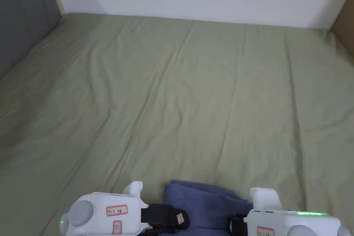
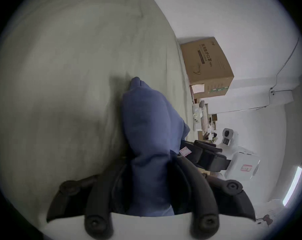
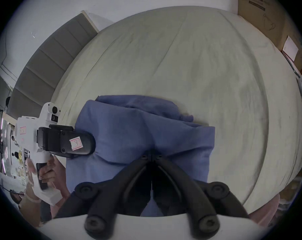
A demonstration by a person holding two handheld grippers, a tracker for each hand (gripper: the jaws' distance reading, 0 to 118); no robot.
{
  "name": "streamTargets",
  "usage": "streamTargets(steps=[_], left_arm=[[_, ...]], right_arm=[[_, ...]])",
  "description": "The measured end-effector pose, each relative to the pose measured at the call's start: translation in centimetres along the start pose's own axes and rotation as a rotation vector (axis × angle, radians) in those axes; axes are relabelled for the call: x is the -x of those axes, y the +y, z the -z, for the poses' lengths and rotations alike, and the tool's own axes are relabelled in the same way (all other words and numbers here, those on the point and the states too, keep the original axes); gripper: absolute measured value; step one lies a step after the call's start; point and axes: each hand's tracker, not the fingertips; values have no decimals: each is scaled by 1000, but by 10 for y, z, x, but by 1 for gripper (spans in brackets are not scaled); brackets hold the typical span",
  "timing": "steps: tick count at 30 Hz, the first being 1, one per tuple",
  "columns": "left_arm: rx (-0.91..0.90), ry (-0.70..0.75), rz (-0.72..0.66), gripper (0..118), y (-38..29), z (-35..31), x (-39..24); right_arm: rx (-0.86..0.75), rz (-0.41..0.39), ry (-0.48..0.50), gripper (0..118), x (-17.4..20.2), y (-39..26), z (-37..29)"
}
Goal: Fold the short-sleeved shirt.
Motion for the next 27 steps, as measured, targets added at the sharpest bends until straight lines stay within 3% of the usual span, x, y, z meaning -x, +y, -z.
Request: streamTargets(steps=[2, 6, 10, 12, 15, 25, 26, 27], left_arm=[[11, 25, 18, 32, 3, -7, -6], [-25, 143, 110, 32, 11, -44, -24], [-50, 269, 151, 32, 33, -99, -8], [-56, 376, 147, 32, 48, -131, 6], [-54, 592, 158, 32, 74, -176, 27], [-33, 1246, 268, 32, 125, -264, 65], [-39, 1287, 278, 34, 128, -268, 71], [-55, 1316, 271, 52, 129, -271, 73]], right_arm=[[-22, 18, 16, 1, 1, 5, -9], [-83, 175, 118, 1, -8, 17, -30], [-117, 122, 31, 1, -8, 26, -38], [-116, 139, 33, 1, -11, 28, -36], [-114, 181, 56, 1, -15, 27, -32], [-36, 186, 51, 1, 1, 21, -6], [-29, 181, 56, 1, 3, 21, -4], [-26, 180, 57, 1, 5, 21, -3]])
